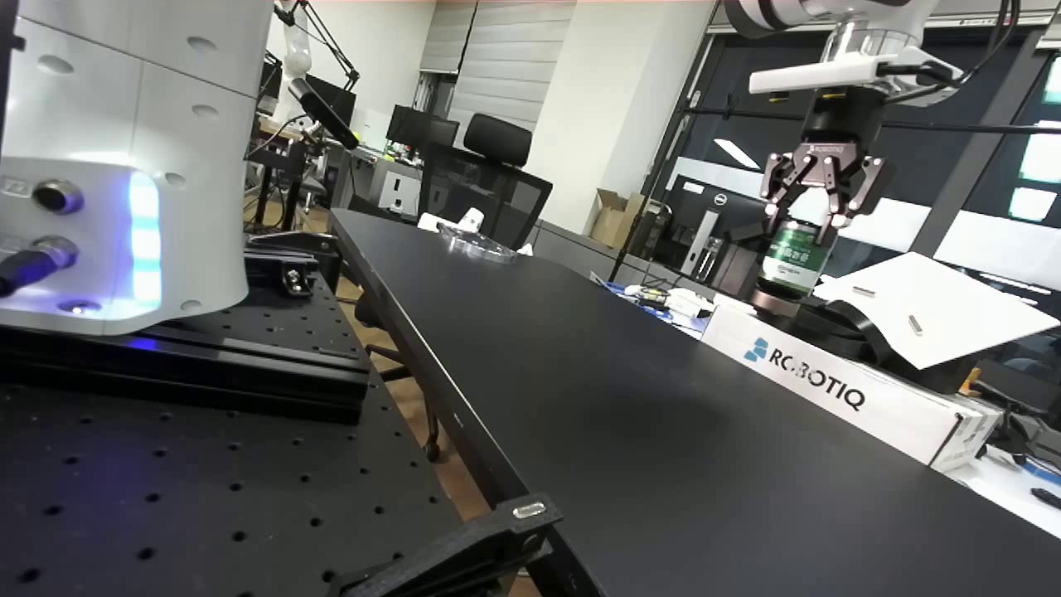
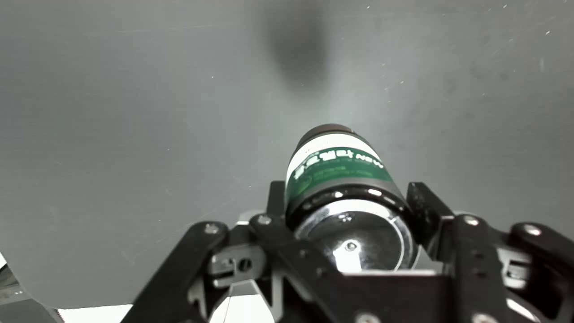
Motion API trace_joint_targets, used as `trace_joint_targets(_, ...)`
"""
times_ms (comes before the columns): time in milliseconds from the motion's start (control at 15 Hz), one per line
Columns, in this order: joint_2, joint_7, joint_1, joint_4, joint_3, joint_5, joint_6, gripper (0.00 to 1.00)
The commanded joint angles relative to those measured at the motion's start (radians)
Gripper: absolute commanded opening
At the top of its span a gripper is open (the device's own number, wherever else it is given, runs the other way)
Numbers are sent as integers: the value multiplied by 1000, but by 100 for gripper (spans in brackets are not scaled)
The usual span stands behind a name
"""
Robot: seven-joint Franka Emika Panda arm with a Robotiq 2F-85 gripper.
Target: Pick up the bottle and put it on the right side of the table
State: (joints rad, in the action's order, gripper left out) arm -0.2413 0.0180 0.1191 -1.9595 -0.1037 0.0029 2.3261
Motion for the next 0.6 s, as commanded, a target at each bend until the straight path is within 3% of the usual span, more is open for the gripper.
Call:
trace_joint_targets(0,-74,-7,39,50,-23,34,39,43)
trace_joint_targets(533,-209,-13,97,25,-50,49,130,43)
